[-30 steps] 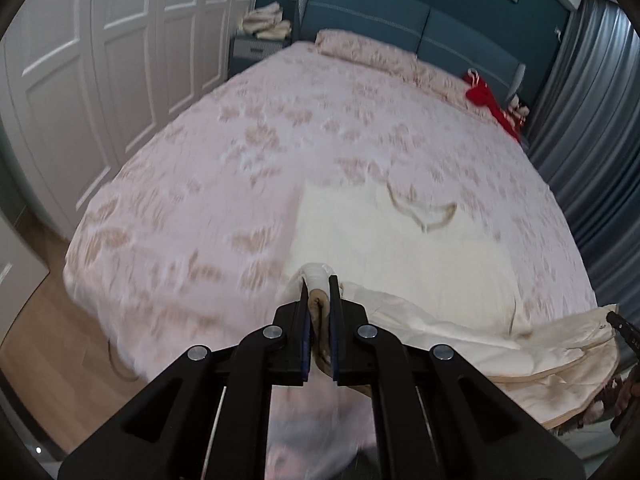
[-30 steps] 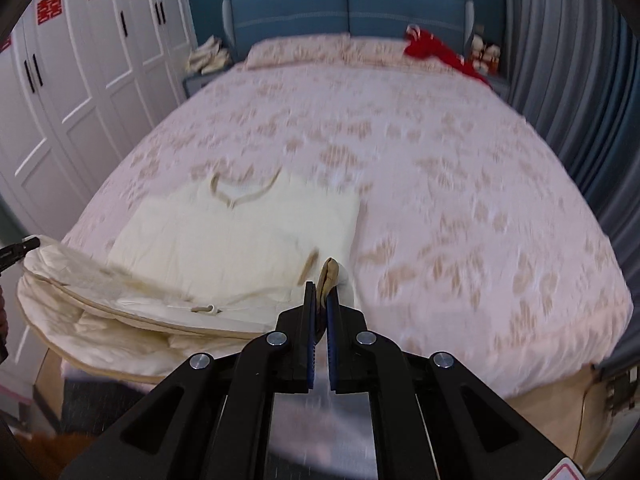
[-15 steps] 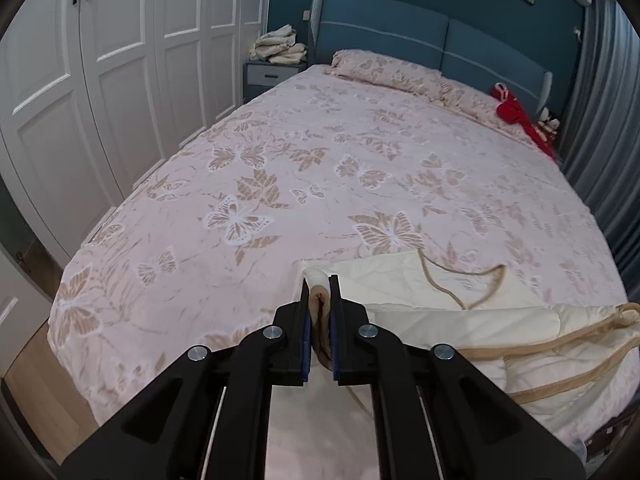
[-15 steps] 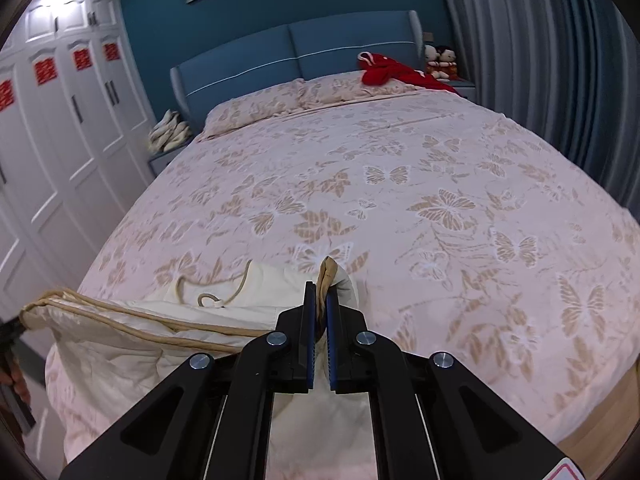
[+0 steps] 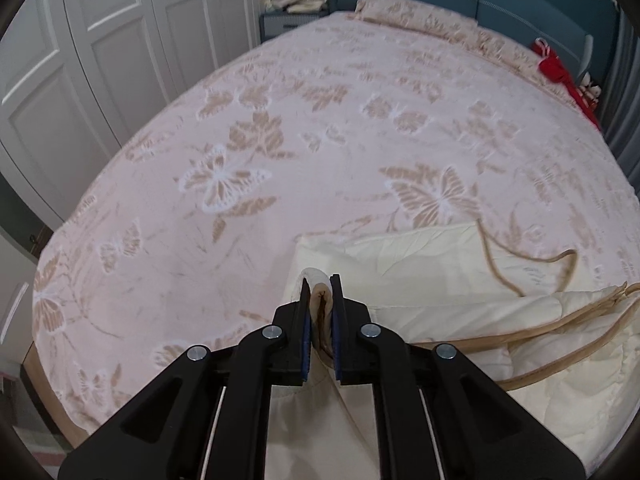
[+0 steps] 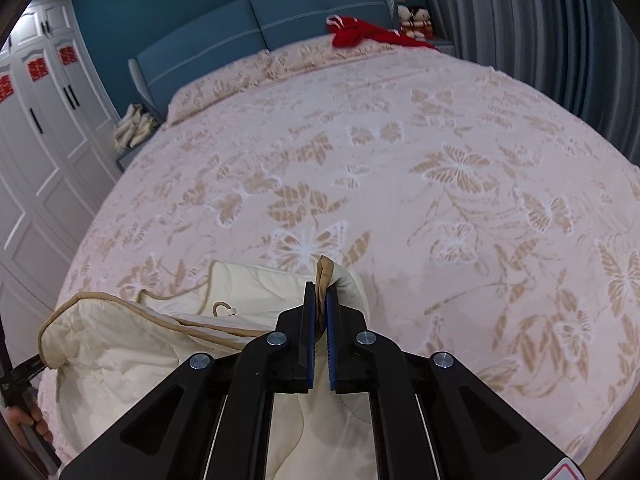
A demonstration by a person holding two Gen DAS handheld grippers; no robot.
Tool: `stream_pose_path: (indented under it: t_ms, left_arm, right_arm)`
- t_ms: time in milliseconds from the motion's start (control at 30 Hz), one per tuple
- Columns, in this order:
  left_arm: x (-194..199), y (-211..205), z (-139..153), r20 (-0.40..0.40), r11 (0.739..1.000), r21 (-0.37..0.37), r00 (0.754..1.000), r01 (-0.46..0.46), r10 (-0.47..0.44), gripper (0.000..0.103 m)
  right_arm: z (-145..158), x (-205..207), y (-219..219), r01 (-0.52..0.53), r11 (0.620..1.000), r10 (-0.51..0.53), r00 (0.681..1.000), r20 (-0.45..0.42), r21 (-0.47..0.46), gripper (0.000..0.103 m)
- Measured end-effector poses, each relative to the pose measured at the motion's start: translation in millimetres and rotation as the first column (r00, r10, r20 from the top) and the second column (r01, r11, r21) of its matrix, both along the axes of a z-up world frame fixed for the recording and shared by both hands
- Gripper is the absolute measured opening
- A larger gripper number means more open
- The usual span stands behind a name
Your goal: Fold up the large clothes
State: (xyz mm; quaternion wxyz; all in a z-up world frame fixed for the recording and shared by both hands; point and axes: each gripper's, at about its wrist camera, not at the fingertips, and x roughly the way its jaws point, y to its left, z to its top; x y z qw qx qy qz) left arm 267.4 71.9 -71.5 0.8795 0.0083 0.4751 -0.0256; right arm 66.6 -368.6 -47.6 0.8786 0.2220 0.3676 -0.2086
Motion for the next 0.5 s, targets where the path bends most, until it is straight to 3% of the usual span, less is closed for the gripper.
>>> stream_pose_path:
  t_ms: [400,467,500]
  left_arm:
    - [16,-18,-35,-0.046,0.997,0.077,0.999,0.022,-0.019,0.012]
    - [13,-16,-32,-0.043,0.998,0.065,0.999,0.026,-0.023,0.013]
    - [11,-13,-27,-0.041,0.998,0.05,0.999,0.023,-0.021,0.015]
  right_arm:
    - [-48,28,-12,0.005,1.0,-0.004,0.995,-0.102,0.007,0.006]
    - [-42,25,-15,0.009,1.0,-0.007,0.997,-0.079,0.025,0.012]
    - [-36,23,-16,0.014,1.0,-0.013,0.998,-0.065,0.024,0.024]
